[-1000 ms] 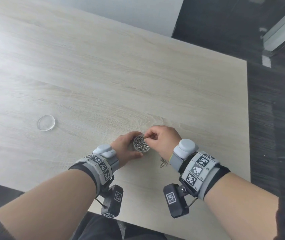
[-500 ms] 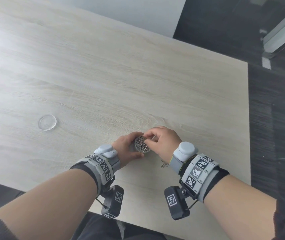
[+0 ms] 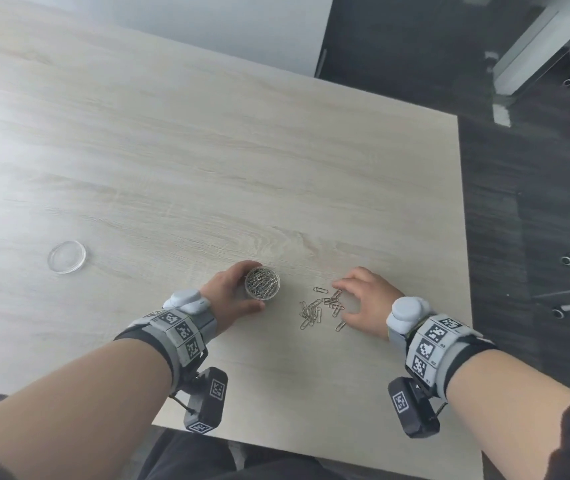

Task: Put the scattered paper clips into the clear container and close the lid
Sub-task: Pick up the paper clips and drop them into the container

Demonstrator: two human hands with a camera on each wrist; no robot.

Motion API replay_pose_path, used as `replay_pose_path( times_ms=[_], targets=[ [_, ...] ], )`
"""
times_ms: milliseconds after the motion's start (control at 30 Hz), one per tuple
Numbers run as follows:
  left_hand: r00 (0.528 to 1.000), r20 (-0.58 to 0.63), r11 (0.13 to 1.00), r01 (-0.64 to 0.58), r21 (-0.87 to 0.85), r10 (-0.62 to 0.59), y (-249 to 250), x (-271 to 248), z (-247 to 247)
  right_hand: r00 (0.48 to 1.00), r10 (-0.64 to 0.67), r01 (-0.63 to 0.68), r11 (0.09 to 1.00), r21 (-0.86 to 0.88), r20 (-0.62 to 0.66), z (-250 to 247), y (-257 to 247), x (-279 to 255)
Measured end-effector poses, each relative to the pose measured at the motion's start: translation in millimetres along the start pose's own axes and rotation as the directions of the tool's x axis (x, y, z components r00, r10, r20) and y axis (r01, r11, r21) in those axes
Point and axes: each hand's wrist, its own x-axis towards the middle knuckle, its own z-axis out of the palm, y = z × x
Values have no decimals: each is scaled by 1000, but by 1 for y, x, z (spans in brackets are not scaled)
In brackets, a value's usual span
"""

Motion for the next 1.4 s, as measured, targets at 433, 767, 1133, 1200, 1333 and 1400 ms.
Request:
replay_pose_path(
  times_ms=[433, 767, 1133, 1200, 1333, 1400],
  targets=[
    [1000, -26, 1000, 1, -8, -1, 0, -2, 2, 999, -48, 50, 993, -103, 20, 11, -5, 5],
    [999, -32, 1000, -9, 1, 10, 0, -2, 2, 1000, -21, 21, 998, -63, 7, 11, -15, 17],
    [1000, -27, 1000, -8, 9, 9, -2, -2, 2, 1000, 19, -16, 994, -105, 22, 6, -25, 18],
    [1000, -21, 1000, -11, 12, 11, -3, -2, 1, 999, 28, -24, 993, -120, 37, 5, -29, 20],
    [1000, -17, 1000, -13, 10, 13, -3, -2, 1, 993, 65, -49, 987, -156, 99, 3, -36, 24],
    [1000, -17, 1000, -16, 12, 16, -3, -2, 0, 990, 84, -65, 985, -161, 110, 2, -37, 24]
  ],
)
